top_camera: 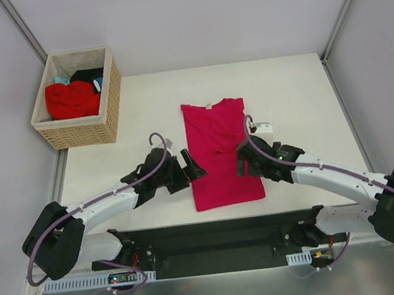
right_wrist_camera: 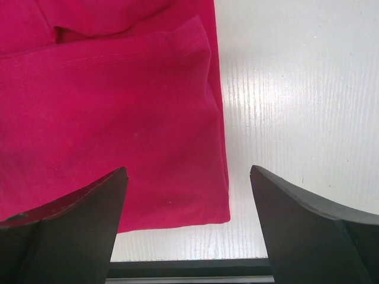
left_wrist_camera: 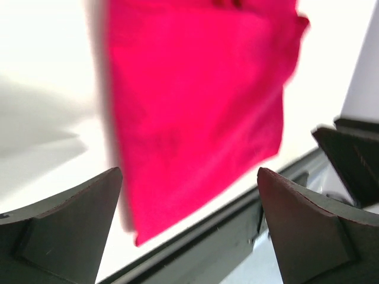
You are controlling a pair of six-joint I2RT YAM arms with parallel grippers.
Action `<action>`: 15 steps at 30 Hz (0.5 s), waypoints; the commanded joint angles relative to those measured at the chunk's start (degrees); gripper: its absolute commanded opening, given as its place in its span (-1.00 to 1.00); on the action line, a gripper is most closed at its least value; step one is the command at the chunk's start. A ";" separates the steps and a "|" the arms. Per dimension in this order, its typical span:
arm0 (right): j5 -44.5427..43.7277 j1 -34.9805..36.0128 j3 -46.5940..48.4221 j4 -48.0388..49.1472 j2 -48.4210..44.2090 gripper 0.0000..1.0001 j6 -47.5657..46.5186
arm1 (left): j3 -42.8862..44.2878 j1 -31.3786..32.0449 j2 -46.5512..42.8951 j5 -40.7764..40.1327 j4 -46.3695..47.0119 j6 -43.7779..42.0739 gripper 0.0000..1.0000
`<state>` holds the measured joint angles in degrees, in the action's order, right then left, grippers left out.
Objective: Fold and stack the t-shirts
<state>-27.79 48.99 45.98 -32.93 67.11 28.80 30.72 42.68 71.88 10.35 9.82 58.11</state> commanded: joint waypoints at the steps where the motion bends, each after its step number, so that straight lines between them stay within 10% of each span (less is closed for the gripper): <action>1: -1.21 -0.48 1.93 0.32 1.00 0.77 -2.08 | 0.57 -5.22 -1.48 0.81 -3.85 -4.84 0.97; 15: -0.95 -4.07 0.78 5.94 3.02 0.70 -4.54 | 1.36 -11.38 11.60 2.74 7.57 -5.12 0.66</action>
<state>-27.77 46.85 46.00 -30.59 68.79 26.22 30.85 32.73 79.24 11.27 11.07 52.90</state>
